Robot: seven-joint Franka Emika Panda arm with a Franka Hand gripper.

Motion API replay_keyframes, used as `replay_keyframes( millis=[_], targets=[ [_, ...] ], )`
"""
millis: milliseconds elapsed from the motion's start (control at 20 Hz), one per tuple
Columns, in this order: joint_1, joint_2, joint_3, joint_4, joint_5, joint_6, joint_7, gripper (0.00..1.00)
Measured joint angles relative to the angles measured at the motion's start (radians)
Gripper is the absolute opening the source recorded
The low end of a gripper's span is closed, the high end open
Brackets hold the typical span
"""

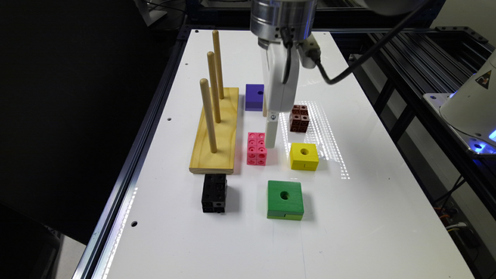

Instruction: Pick up pink block.

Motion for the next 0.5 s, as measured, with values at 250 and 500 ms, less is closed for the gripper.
replay_keyframes(
  millis=[250, 500],
  targets=[
    [0.001, 0.015, 0.004, 0.029, 0.0, 0.001, 0.0, 1.0],
    [0.007, 0.035, 0.005, 0.055, 0.0, 0.001, 0.0, 1.0]
  ],
)
